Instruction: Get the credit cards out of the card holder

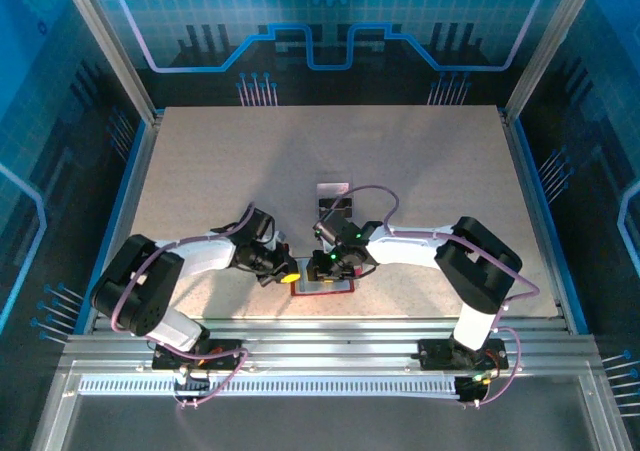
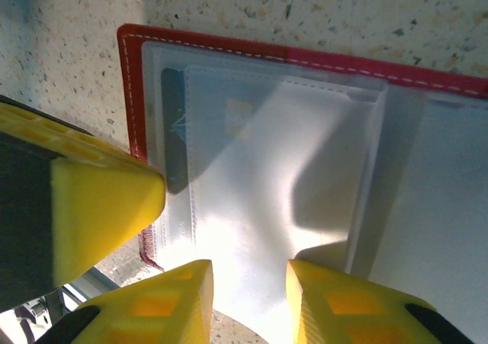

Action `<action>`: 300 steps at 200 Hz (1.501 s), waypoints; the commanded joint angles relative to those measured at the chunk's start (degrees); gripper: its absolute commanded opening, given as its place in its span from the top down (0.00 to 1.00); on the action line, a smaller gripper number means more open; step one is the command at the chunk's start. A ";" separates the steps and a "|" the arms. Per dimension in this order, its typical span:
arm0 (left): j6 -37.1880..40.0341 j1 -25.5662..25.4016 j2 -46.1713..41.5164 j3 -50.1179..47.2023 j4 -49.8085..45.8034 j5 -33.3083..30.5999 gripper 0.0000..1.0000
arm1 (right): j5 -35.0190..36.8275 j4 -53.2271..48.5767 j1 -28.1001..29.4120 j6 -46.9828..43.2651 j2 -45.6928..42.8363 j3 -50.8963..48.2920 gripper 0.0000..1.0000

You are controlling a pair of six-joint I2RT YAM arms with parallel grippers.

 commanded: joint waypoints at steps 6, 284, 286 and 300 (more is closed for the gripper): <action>1.93 -0.49 1.19 0.01 -2.18 -0.69 1.00 | 1.81 -2.15 0.79 0.75 -2.21 -0.83 0.68; 0.22 -0.53 -1.54 2.61 -3.35 0.31 1.00 | 1.75 1.38 -0.24 2.86 -2.26 -5.29 0.60; 0.15 -0.57 -1.58 2.60 -3.25 0.33 1.00 | 1.79 1.47 -0.24 2.84 -2.32 -5.32 0.60; -0.70 -0.58 -1.48 2.47 -2.20 0.99 1.00 | 1.73 2.01 -0.37 3.26 -2.68 -5.45 0.58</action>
